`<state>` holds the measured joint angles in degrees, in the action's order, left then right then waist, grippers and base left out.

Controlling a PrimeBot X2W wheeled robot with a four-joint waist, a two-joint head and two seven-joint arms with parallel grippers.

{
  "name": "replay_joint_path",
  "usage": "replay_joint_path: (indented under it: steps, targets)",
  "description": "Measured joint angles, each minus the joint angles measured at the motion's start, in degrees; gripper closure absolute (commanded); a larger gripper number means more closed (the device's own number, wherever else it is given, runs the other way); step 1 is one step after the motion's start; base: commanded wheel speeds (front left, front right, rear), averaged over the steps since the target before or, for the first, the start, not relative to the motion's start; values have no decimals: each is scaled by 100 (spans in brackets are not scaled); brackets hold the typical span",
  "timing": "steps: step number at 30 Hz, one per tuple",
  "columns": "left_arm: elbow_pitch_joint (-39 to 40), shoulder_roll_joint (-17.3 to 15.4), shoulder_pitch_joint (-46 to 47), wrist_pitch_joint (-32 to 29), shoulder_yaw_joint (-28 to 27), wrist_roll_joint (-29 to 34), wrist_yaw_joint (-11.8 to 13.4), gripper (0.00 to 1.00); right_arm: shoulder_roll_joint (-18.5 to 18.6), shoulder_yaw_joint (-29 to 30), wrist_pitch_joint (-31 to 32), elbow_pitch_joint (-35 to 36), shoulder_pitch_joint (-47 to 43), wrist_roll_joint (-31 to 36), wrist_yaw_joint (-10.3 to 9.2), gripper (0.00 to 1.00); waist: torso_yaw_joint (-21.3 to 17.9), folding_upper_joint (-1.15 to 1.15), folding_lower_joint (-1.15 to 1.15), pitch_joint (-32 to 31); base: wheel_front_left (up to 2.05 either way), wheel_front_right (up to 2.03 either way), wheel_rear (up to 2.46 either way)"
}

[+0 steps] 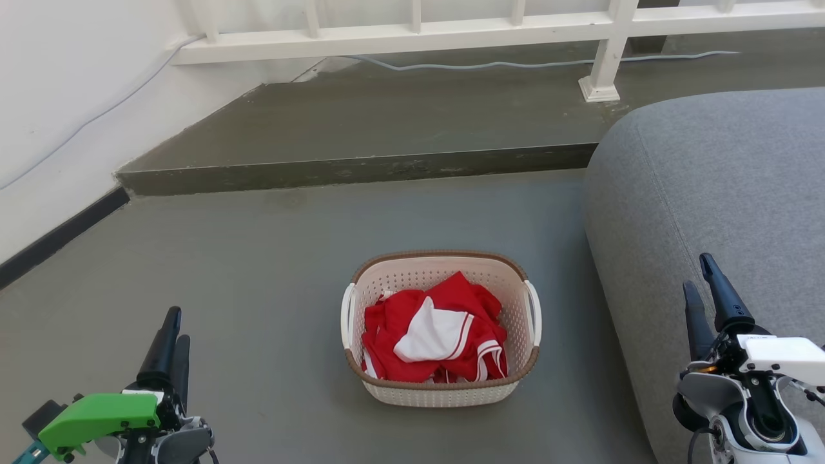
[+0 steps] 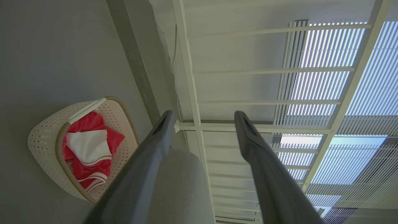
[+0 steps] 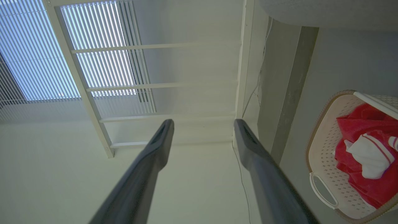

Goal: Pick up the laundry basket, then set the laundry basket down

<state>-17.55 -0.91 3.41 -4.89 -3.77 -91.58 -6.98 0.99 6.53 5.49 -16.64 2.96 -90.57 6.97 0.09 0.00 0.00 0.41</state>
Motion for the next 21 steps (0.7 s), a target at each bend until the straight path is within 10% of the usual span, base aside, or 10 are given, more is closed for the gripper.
replay_joint_path:
  steps: [21]
  targets:
    - [240,-201,14,506,416,790,0,0,233,-476,-504,327,4,766,0,0,-3,0,0,56,0,0,0]
